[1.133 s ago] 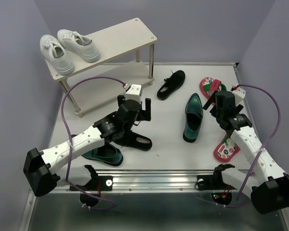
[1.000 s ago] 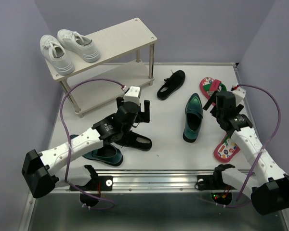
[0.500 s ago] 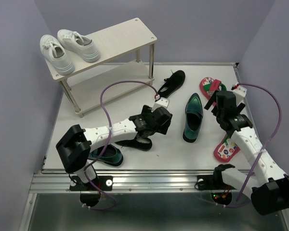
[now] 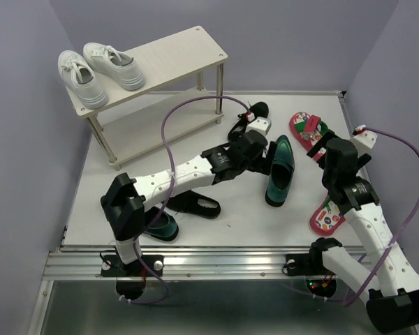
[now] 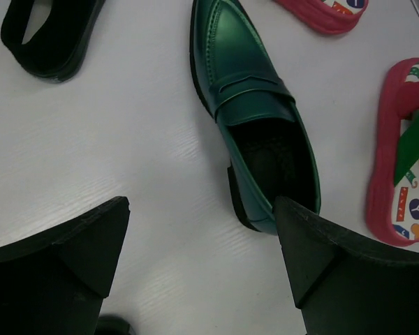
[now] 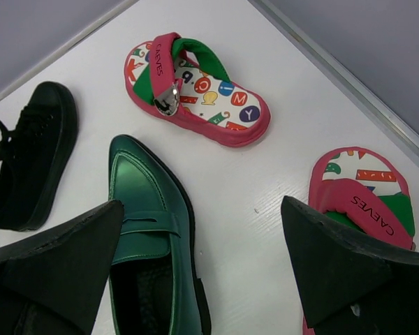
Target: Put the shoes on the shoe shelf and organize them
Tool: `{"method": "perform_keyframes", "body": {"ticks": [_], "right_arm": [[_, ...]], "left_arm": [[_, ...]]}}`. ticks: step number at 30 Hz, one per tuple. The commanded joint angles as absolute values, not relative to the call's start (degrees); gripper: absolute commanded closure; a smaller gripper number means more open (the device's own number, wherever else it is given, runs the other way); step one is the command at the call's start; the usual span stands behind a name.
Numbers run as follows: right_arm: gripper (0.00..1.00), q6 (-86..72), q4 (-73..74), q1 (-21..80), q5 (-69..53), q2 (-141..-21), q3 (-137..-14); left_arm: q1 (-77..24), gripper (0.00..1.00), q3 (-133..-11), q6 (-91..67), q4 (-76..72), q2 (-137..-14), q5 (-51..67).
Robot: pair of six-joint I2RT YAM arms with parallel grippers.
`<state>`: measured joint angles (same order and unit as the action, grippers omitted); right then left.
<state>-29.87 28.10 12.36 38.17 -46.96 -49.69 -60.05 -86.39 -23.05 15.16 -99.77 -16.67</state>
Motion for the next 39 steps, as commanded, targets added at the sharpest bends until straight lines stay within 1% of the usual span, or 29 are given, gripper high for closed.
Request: {"method": "perform_keyframes", "body": {"ticks": [1, 4, 8, 16, 18, 23, 25, 26, 28, 32, 34, 35, 38, 39], "right_arm": [[0.0, -30.06, 27.51, 12.22, 39.55, -47.55, -49.57], [0.0, -30.23, 28.04, 12.22, 39.29, -47.37, -50.18], [0.0, -30.67, 28.04, 12.22, 38.67, -47.2, -50.36], [0.0, -31.2, 28.12, 12.22, 37.18, -48.43, -50.27], [0.0, -31.11, 28.04, 12.22, 37.18, -48.6, -50.45], [0.0, -31.02, 27.6, 12.22, 36.56, -49.3, -50.54], [0.0, -31.02, 27.34, 12.22, 36.13, -49.39, -50.36], [0.0, -31.03, 27.25, 12.22, 35.78, -49.66, -50.27], [0.0, -31.11, 27.33, 12.22, 35.42, -49.83, -50.27], [0.0, -31.03, 27.16, 12.22, 34.89, -50.1, -50.45], [0.0, -30.85, 26.98, 12.22, 34.72, -50.19, -50.8], [0.0, -30.85, 26.98, 12.22, 34.72, -50.19, -50.89], [0.0, -30.76, 26.89, 12.22, 34.63, -50.1, -51.06], [0.0, -30.67, 26.89, 12.22, 34.63, -50.01, -51.15]], "left_arm": [[-60.03, 0.05, -92.8, -23.9, 15.03, -103.09, -13.88], [-60.03, 0.09, -95.88, -25.22, 15.2, -106.6, -13.36], [-60.03, 0.15, -97.12, -27.86, 14.95, -110.65, -12.22], [-60.2, 0.18, -98.17, -29.0, 12.22, -117.94, -9.23], [-60.21, 0.23, -98.17, -29.53, 12.39, -119.43, -9.14], [-60.73, 0.27, -98.17, -29.18, 13.1, -121.73, -9.75], [-60.82, 0.31, -98.17, -29.0, 13.27, -122.52, -9.76], [-60.82, 0.35, -98.17, -28.83, 13.27, -122.78, -9.76], [-60.82, 0.4, -98.35, -28.39, 13.54, -123.13, -9.93], [-60.82, 0.43, -99.58, -27.42, 15.29, -124.45, -11.07], [-60.82, 0.54, -100.1, -27.07, 16.08, -124.98, -11.51], [-60.82, 0.65, -100.11, -26.98, 16.17, -124.98, -11.69], [-60.82, 0.88, -99.93, -26.9, 16.96, -123.76, -12.13], [-60.82, 1.0, -100.02, -26.81, 17.31, -123.23, -12.39]]}}
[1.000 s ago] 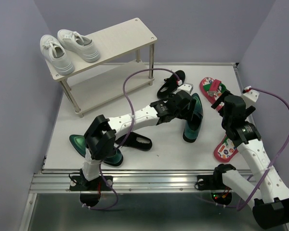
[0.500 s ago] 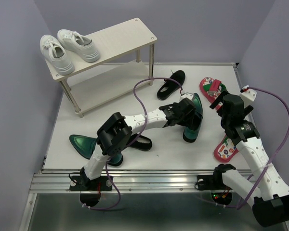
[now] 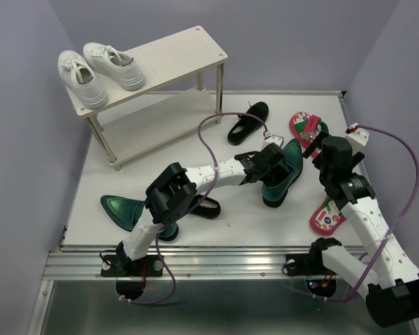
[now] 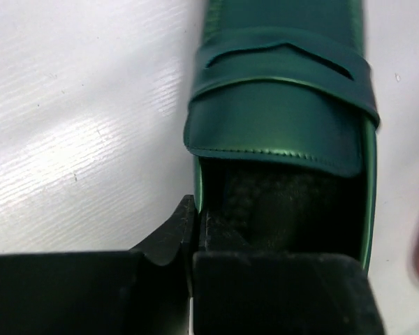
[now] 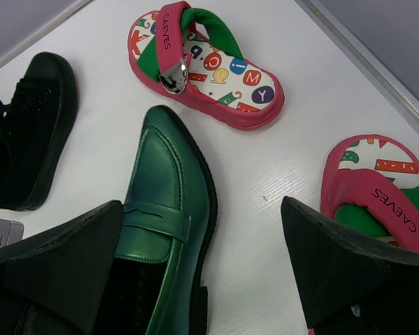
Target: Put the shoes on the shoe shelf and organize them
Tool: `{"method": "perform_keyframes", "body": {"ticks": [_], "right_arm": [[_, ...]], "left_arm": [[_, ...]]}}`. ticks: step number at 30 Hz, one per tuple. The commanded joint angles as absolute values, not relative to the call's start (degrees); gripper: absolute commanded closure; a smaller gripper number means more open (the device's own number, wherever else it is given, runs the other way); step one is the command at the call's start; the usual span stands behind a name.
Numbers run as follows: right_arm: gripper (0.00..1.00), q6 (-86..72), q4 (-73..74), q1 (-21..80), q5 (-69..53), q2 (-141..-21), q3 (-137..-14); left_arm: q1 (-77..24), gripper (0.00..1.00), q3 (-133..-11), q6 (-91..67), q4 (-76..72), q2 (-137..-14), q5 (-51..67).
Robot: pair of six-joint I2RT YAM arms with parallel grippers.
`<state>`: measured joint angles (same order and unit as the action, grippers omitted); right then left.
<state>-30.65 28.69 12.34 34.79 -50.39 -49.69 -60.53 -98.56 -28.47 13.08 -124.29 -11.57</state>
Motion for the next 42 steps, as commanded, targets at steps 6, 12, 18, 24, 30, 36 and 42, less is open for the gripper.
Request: {"method": "perform_keyframes", "body": {"ticks": [6, 12, 18, 24, 30, 36, 42], "right_arm": [[0.0, -30.5, 26.72, 12.22, 35.24, -48.96, -49.83], [0.0, -30.76, 26.72, 12.22, 35.33, -48.34, -49.92], [0.0, -30.67, 26.72, 12.22, 36.91, -45.71, -49.13], [0.0, -31.2, 27.33, 12.22, 39.2, -42.63, -48.6], [0.0, -31.2, 27.42, 12.22, 40.87, -40.52, -47.9], [0.0, -30.76, 27.42, 12.22, 41.4, -40.69, -48.25], [0.0, -31.02, 27.33, 12.22, 41.22, -40.96, -47.99]], "left_arm": [[-60.82, 1.0, -99.14, -25.93, 20.47, -114.55, -15.2], [-60.73, 1.0, -102.47, -25.75, 25.66, -107.94, -20.12], [-59.51, 1.0, -108.8, -25.75, 31.99, -105.74, -22.15], [-58.27, 1.0, -111.44, -26.01, 34.36, -104.15, -21.89], [-56.08, 1.0, -110.39, -27.86, 34.45, -100.11, -21.71], [-54.67, 1.0, -114.42, -27.69, 34.72, -96.51, -21.09], [-49.75, 1.0, -121.9, -26.54, 34.72, -95.01, -20.04]]}}
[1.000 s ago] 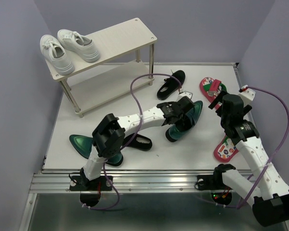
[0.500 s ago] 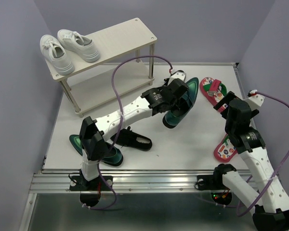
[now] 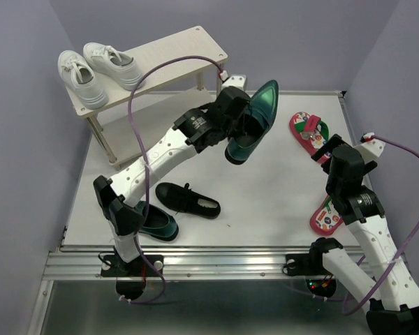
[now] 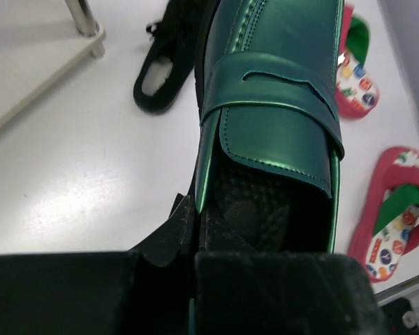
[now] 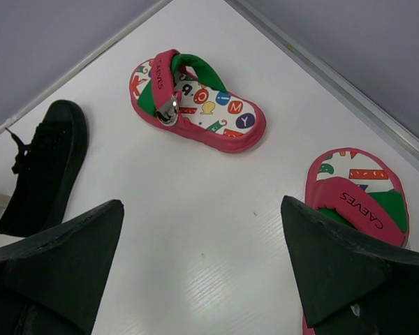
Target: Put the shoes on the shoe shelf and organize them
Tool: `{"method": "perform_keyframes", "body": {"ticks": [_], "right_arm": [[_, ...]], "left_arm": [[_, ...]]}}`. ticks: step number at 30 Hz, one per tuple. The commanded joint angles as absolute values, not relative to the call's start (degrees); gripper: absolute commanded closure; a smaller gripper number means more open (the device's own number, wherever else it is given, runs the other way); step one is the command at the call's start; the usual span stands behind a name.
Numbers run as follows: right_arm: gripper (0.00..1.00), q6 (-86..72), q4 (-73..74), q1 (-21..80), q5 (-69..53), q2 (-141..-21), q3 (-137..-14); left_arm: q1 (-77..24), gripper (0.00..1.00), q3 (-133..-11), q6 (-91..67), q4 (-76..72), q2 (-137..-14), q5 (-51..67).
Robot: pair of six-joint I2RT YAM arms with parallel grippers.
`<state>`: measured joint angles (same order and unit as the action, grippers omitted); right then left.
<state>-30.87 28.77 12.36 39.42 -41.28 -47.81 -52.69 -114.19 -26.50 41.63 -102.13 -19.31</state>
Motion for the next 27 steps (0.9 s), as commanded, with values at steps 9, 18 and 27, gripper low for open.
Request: {"method": "perform_keyframes", "body": {"ticks": [9, 18, 27], "right_arm": [[0.0, -31.46, 26.98, 12.22, 39.9, -42.27, -47.9], [0.0, -31.82, 26.81, 12.22, 37.09, -44.21, -48.34], [0.0, -32.43, 27.25, 12.22, 35.51, -44.56, -48.16]], "left_arm": [[-43.78, 1.0, -129.98, -23.82, 29.71, -94.48, -22.14], [-37.89, 1.0, -133.94, -23.38, 22.06, -94.48, -26.72], [-29.8, 1.0, -134.57, -29.08, 19.08, -96.24, -27.26]]}}
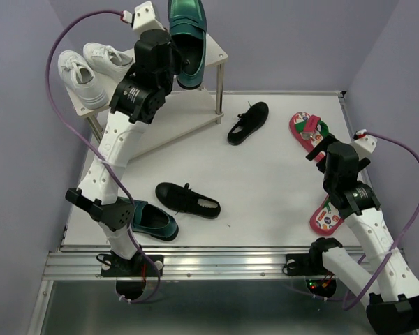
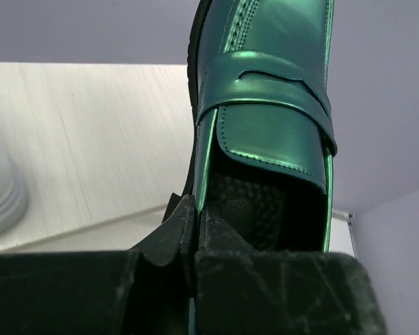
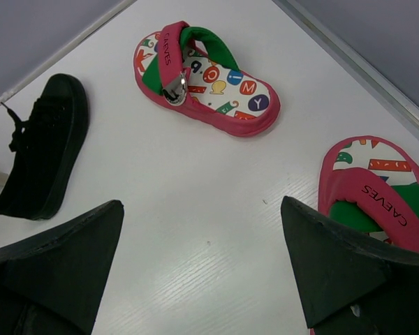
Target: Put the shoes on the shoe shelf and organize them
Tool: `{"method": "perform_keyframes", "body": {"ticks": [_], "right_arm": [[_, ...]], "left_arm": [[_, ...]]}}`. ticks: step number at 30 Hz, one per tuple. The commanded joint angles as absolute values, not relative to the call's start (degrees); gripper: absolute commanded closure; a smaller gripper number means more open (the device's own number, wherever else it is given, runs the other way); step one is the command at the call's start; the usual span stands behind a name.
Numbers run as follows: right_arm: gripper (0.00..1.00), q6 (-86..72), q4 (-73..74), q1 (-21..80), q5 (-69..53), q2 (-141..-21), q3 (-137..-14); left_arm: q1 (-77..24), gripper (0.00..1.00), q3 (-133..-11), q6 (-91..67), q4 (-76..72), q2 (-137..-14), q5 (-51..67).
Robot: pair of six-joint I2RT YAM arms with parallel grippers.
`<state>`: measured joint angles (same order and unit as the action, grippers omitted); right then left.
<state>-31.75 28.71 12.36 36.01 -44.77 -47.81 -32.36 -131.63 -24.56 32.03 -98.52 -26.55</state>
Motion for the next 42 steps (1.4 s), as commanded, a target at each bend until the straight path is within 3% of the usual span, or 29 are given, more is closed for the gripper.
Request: {"method": "perform_keyframes", "body": {"ticks": [1, 29, 42], "right_arm": [[0.0, -32.43, 27.16, 12.22, 35.42, -44.47, -48.08], [0.0, -32.96, 29.79, 12.22, 35.07, -44.56, -49.39], [0.0, -32.7, 31.9, 12.22, 36.39, -42.8, -49.57]], "left_arm": [[-29.19, 1.0, -134.04, -29.7, 17.85, -96.41, -26.38], [-19.25, 1.0, -137.11, -58.62, 11.95, -107.66, -14.15], [-19.25, 1.0, -135.98, -63.37, 12.57, -109.95, -17.83]]}}
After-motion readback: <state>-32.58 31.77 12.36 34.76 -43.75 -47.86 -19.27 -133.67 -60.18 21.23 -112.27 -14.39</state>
